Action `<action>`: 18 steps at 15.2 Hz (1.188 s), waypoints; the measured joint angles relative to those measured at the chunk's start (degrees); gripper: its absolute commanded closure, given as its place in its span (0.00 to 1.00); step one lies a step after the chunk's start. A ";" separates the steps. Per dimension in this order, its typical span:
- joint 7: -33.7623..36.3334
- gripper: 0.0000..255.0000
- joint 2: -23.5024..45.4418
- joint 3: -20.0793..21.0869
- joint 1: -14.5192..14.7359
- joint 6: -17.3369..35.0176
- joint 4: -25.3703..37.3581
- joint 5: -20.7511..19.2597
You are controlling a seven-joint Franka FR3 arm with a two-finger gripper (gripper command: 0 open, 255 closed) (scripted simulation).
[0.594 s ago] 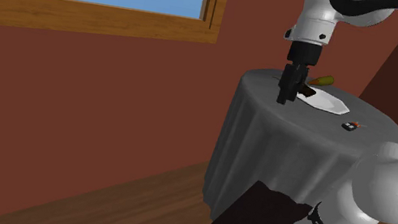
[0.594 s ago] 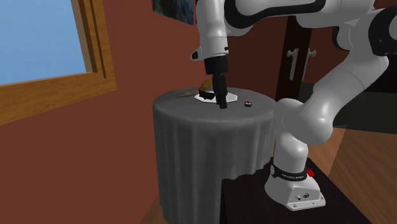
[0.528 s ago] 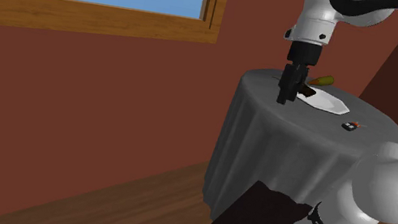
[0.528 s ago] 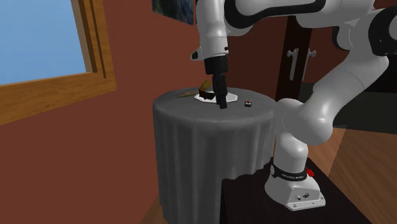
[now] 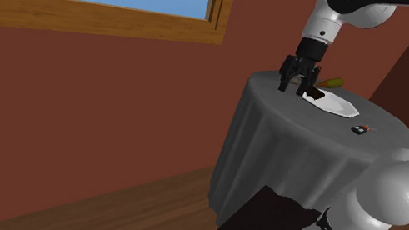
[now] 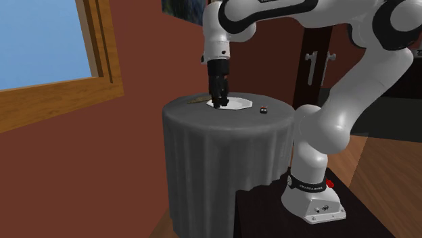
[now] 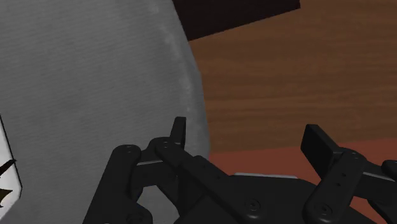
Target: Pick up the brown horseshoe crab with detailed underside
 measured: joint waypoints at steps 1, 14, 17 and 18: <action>1.15 0.00 0.85 -0.86 -1.10 0.35 0.73 0.04; 16.00 0.00 9.67 -12.02 -14.62 6.75 6.51 1.14; 18.02 0.00 10.68 -13.57 -16.40 7.98 6.80 1.40; 18.19 0.00 10.69 -13.62 -16.53 8.53 6.30 1.44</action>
